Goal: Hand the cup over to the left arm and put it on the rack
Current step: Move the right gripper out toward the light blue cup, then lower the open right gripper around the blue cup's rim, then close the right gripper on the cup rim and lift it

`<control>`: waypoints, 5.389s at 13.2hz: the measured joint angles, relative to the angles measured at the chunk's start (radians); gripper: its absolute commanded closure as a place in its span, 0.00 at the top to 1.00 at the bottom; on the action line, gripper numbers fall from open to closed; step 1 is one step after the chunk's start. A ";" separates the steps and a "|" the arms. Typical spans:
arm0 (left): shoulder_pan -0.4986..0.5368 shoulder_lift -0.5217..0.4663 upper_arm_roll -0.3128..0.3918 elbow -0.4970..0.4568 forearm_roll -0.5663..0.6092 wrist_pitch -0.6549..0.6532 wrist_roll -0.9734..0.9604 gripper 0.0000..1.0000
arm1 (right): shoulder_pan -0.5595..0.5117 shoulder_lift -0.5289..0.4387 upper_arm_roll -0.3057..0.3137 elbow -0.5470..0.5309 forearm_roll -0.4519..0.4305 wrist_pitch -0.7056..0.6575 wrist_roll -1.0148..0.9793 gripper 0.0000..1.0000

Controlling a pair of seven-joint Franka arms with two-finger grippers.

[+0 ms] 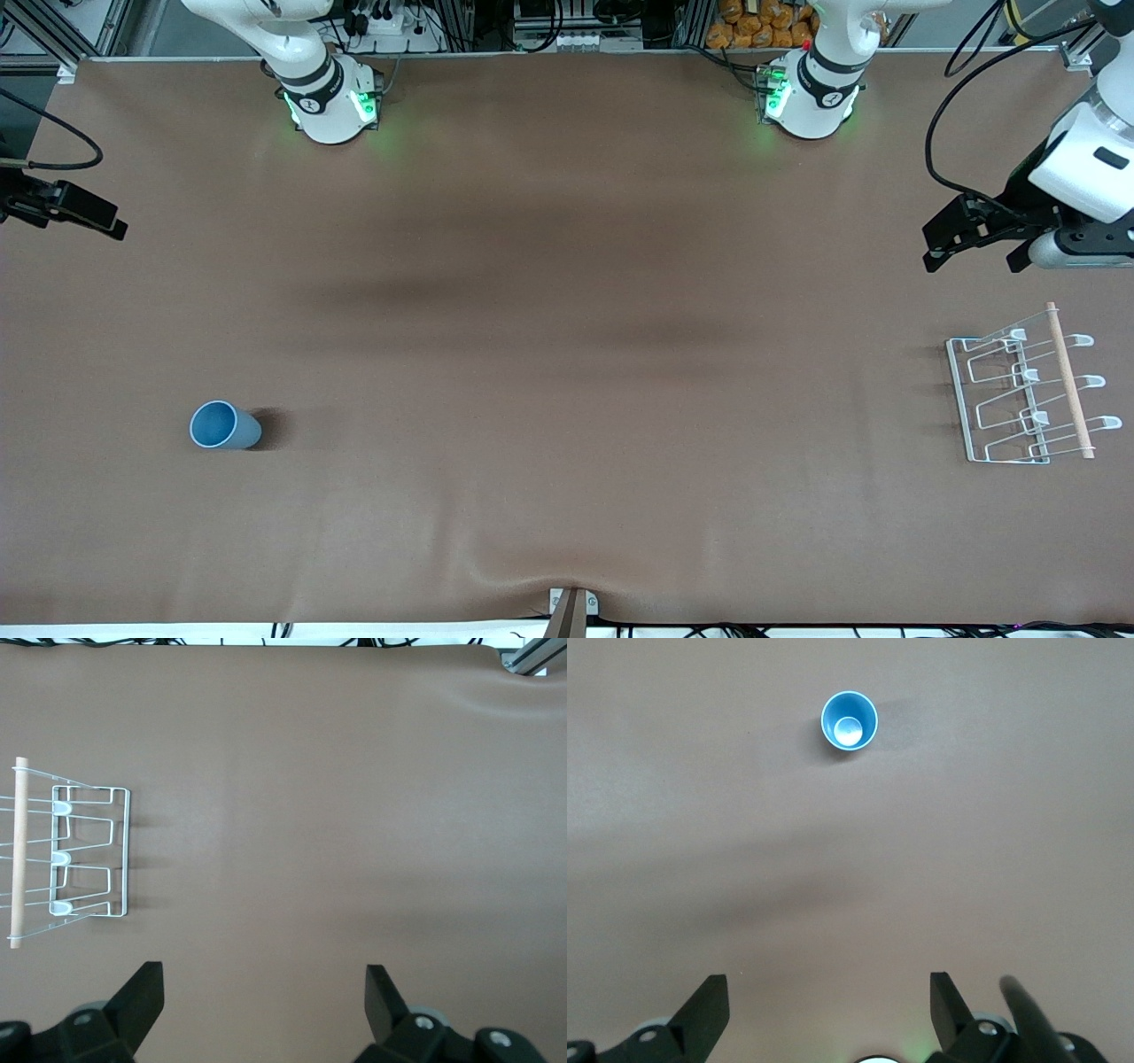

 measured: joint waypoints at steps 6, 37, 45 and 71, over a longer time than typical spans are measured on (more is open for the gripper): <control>-0.001 0.004 0.001 0.000 0.000 0.000 0.000 1.00 | 0.000 0.000 0.000 0.000 0.000 0.002 0.000 1.00; 0.003 0.012 0.006 -0.005 0.000 -0.063 0.000 1.00 | -0.071 0.396 -0.021 0.006 -0.005 0.370 0.000 1.00; 0.002 0.016 0.006 -0.007 0.000 -0.063 0.000 1.00 | -0.119 0.578 -0.021 0.037 -0.003 0.681 -0.001 1.00; -0.007 0.031 0.003 -0.008 -0.001 -0.062 0.001 1.00 | -0.116 0.658 0.000 -0.012 0.067 0.657 0.001 0.00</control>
